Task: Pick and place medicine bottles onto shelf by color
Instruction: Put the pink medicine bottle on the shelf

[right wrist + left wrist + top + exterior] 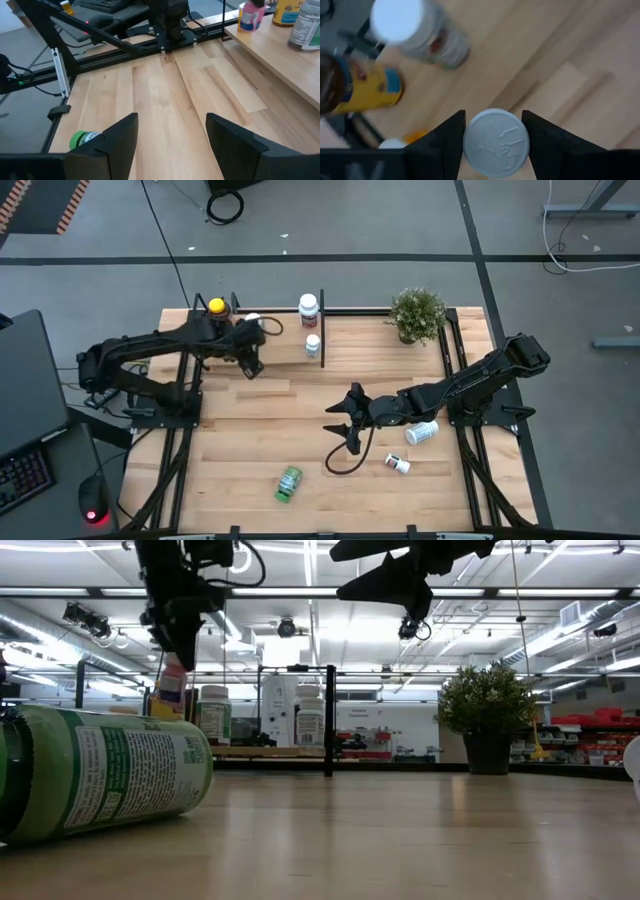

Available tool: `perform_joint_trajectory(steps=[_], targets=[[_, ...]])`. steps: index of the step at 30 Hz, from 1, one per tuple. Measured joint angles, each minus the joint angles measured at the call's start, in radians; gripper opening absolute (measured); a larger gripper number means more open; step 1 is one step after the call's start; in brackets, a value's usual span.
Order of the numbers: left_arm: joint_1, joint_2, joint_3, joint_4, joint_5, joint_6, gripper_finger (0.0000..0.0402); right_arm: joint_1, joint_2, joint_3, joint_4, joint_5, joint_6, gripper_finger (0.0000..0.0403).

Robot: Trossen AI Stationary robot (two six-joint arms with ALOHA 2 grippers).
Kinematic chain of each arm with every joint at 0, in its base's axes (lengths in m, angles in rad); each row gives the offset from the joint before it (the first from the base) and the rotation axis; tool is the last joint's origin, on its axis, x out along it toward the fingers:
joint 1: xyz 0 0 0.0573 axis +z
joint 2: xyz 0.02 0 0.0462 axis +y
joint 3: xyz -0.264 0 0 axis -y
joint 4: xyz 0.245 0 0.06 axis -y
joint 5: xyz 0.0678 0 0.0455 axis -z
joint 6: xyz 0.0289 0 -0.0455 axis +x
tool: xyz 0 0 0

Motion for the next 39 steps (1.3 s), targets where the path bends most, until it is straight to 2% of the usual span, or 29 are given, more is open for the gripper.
perform_joint_trajectory(steps=[8, 13, 20, 25, 30, 39], targets=[[0.147, 0.039, 0.0, 0.024, -0.013, -0.021, 0.0183, 0.0, 0.0, 0.0, -0.007, 0.0, 0.0, 0.0241], [0.195, 0.05, -0.033, 0.078, -0.017, -0.008, 0.019, 0.001, 0.0, 0.0, -0.024, -0.01, 0.019, 0.0241], [0.171, 0.043, -0.158, 0.225, -0.017, -0.062, 0.0181, 0.004, 0.0, 0.0, -0.03, -0.034, 0.034, 0.0241], [0.158, 0.042, -0.181, 0.254, -0.024, -0.09, 0.0193, 0.007, 0.0, 0.0, -0.046, -0.034, 0.034, 0.0241], [0.16, 0.042, -0.208, 0.276, -0.029, -0.106, 0.0188, 0.007, 0.0, 0.0, -0.049, -0.035, 0.034, 0.0241], [0.161, 0.04, -0.245, 0.321, -0.086, -0.127, 0.0198, 0.006, 0.0, 0.0, -0.056, -0.054, 0.034, 0.0241]])
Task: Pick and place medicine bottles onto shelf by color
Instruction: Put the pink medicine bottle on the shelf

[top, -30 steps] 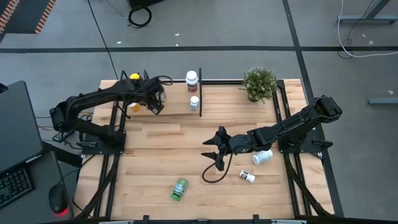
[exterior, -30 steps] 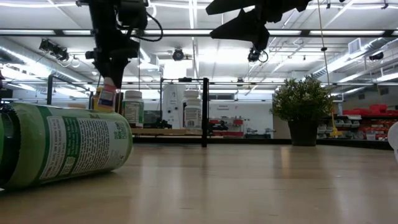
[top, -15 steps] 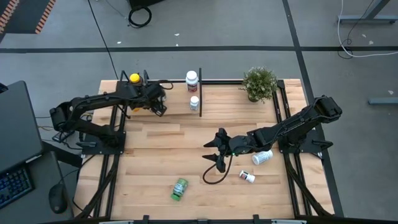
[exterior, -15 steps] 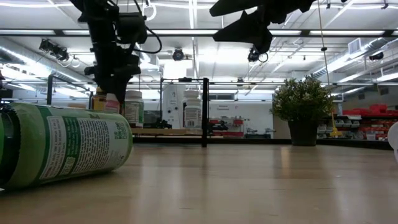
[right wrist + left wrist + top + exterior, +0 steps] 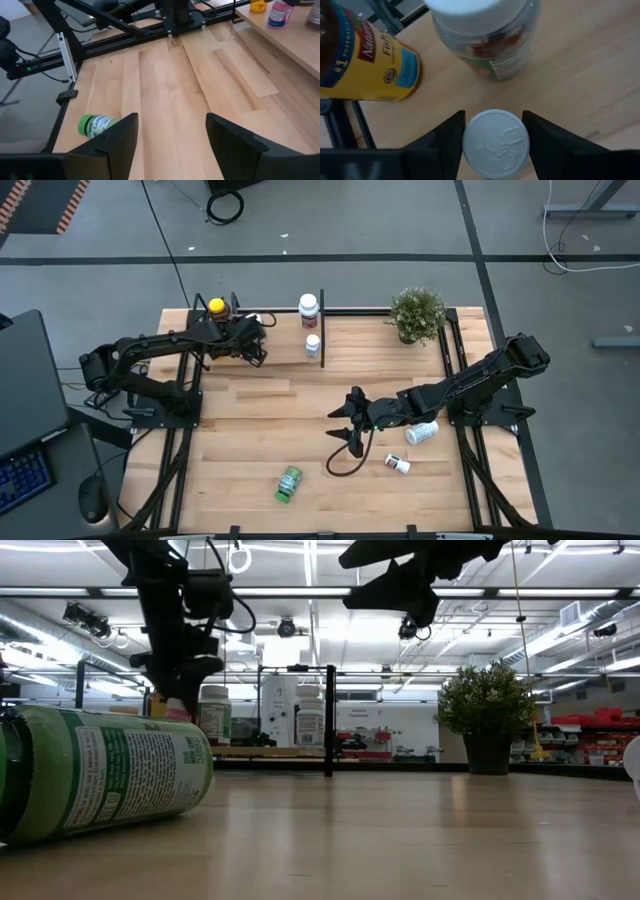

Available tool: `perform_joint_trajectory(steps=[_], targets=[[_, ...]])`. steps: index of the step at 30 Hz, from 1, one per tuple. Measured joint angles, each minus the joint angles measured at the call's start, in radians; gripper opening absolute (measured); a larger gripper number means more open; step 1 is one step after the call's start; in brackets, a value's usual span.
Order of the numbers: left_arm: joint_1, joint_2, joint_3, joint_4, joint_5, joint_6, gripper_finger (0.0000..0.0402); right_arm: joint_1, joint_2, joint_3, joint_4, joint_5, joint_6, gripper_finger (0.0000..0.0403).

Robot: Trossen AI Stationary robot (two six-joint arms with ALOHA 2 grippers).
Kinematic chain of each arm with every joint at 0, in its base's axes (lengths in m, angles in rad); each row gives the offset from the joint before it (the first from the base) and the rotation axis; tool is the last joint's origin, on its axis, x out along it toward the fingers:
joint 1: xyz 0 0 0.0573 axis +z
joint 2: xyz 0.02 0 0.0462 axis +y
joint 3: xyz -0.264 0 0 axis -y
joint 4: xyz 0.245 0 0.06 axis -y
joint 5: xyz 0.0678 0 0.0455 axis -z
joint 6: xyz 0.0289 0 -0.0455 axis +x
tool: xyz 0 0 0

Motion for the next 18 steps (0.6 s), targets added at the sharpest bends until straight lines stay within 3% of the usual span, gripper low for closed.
perform_joint_trajectory(steps=[10, 18], targets=[[0.054, 0.002, -0.001, -0.008, 0.01, -0.03, 0.0209, 0.0, 0.0, 0.0, -0.023, 0.0, 0.0, 0.0241], [0.06, 0.003, -0.002, -0.009, 0.028, -0.031, 0.0248, 0.0, 0.0, 0.0, -0.023, 0.0, 0.0, 0.0241]])
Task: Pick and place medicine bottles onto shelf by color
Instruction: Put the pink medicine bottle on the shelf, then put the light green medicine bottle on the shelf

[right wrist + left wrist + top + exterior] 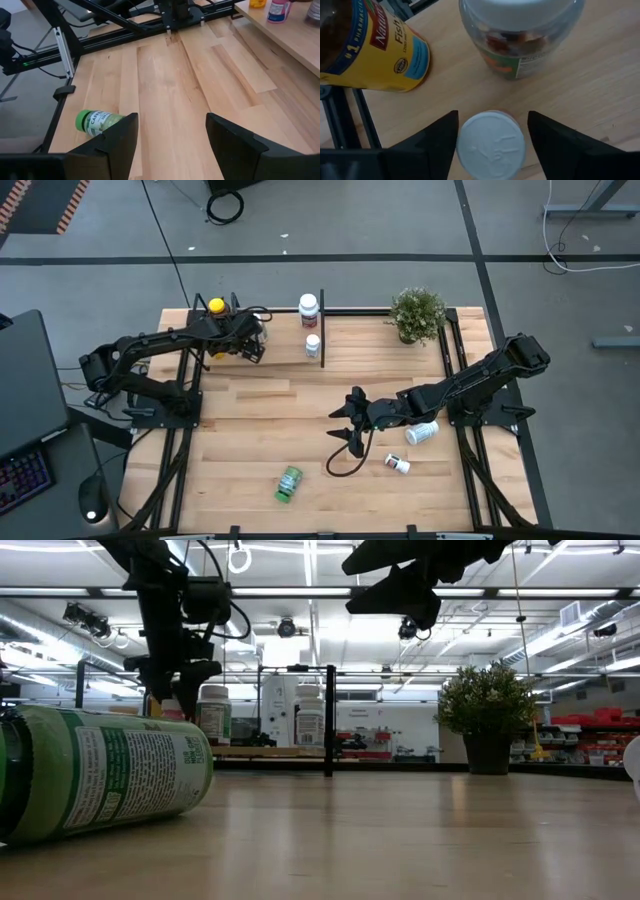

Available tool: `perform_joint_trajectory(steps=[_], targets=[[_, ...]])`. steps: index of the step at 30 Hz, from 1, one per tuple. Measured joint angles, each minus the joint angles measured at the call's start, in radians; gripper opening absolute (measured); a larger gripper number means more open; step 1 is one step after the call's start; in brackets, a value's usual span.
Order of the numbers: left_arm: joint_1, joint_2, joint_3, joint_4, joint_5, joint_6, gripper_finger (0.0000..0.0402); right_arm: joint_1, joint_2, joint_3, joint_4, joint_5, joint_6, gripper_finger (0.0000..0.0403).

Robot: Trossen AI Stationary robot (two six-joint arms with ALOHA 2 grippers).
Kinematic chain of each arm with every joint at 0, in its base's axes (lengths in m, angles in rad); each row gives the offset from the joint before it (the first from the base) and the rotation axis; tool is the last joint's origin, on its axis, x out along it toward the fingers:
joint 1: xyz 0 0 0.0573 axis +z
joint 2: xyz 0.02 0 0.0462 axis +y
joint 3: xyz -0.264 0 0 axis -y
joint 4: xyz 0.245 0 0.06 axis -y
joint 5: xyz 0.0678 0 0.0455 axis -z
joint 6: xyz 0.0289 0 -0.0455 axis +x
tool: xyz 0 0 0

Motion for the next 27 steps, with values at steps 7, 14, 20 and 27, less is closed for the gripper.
perform_joint_trajectory(steps=[7, 14, 20, 27], targets=[[0.0, 0.0, 0.014, -0.022, -0.007, 0.006, 0.0287, 0.0, 0.0, 0.0, 0.0, 0.0, 0.0, 0.0241], [-0.008, 0.0, 0.099, -0.121, 0.004, 0.019, 0.0304, 0.0, 0.0, 0.0, -0.001, 0.0, 0.008, 0.0241], [-0.054, 0.0, 0.216, -0.307, 0.049, 0.011, 0.0304, 0.0, 0.0, 0.0, -0.016, 0.0, 0.01, 0.0241], [-0.222, -0.001, 0.313, -0.404, 0.236, -0.11, 0.0303, 0.0, 0.0, 0.0, -0.026, -0.006, 0.009, 0.0241]])
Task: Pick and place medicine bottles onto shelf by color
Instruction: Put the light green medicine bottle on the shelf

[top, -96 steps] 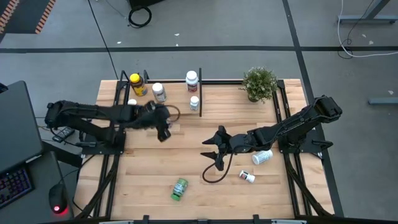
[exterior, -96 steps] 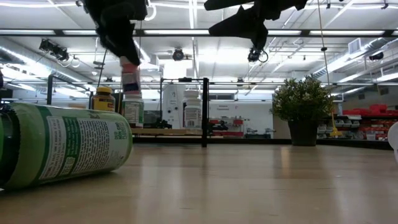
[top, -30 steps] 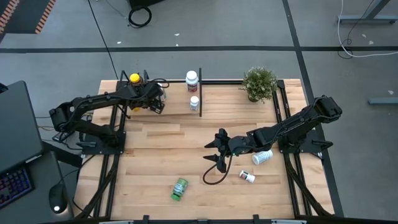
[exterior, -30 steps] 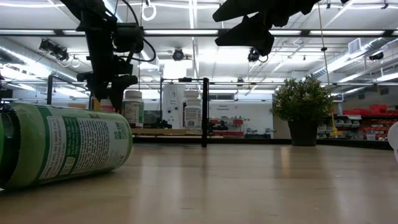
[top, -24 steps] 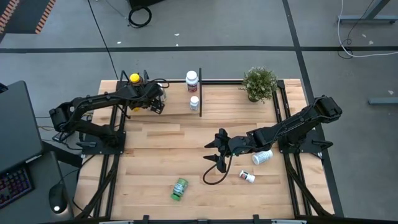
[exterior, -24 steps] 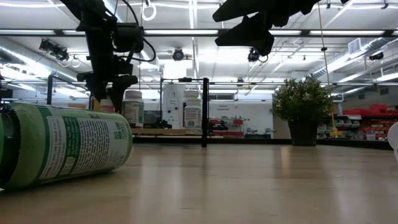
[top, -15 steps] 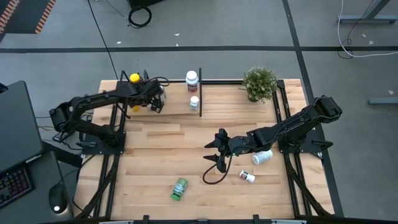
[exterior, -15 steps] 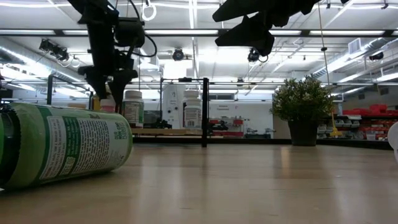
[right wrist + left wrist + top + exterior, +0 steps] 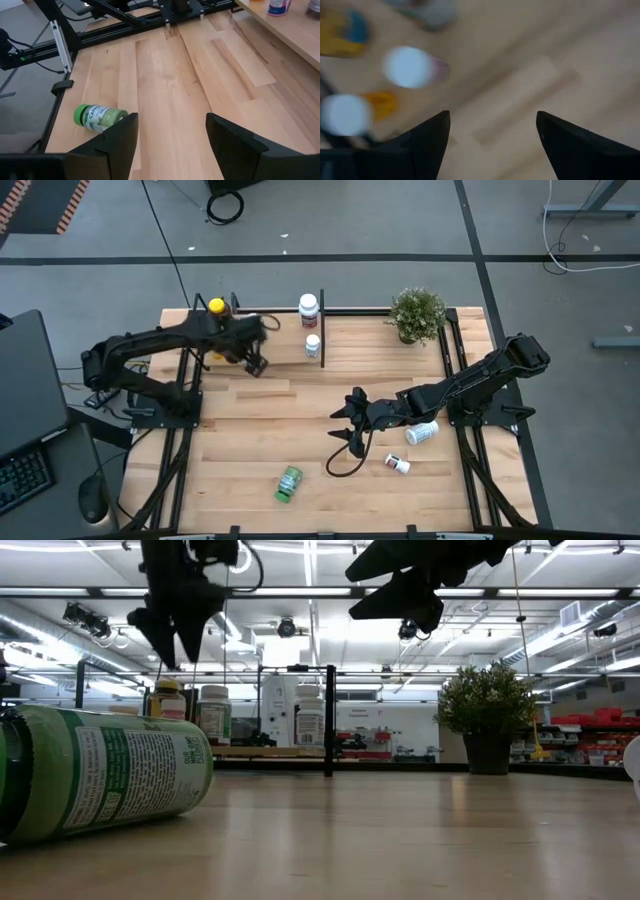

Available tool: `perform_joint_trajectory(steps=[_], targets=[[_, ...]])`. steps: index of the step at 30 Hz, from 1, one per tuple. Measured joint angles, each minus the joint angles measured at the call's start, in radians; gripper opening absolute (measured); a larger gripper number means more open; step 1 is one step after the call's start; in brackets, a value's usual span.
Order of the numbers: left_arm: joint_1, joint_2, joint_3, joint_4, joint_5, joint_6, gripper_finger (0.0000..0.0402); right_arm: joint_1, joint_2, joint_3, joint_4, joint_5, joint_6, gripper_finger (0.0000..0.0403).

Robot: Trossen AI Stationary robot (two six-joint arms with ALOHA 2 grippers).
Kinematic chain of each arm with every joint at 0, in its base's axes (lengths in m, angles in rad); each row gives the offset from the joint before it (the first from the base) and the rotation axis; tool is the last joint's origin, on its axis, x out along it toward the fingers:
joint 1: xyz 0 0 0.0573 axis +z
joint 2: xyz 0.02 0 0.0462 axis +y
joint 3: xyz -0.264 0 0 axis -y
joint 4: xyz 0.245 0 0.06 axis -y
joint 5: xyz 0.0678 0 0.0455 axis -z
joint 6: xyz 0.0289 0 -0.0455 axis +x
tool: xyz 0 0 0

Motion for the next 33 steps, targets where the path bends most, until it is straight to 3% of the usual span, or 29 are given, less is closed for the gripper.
perform_joint_trajectory(steps=[5, 9, 18, 22, 27, 33], targets=[[-0.217, 0.0, 0.006, 0.02, 0.052, -0.148, 0.0302, 0.0, 0.0, 0.0, -0.056, 0.0, 0.001, 0.0241], [-0.392, 0.0, 0.006, 0.043, 0.051, -0.307, 0.0302, -0.001, -0.017, 0.0, -0.204, -0.013, 0.066, 0.0241], [-0.688, 0.032, 0.006, 0.339, 0.012, -0.61, 0.0302, -0.016, -0.034, 0.0, -0.436, -0.106, 0.123, 0.0241], [-0.787, 0.118, 0.007, 0.364, -0.027, -0.715, 0.0302, -0.016, -0.034, 0.0, -0.421, -0.101, 0.123, 0.0241], [-0.878, 0.233, 0.006, 0.465, 0.032, -0.792, 0.0302, -0.016, -0.034, 0.0, -0.343, -0.107, 0.133, 0.0241], [-0.947, 0.279, 0.006, 0.573, 0.036, -0.871, 0.0302, 0.002, -0.034, 0.0, -0.199, -0.152, -0.028, 0.0241]])
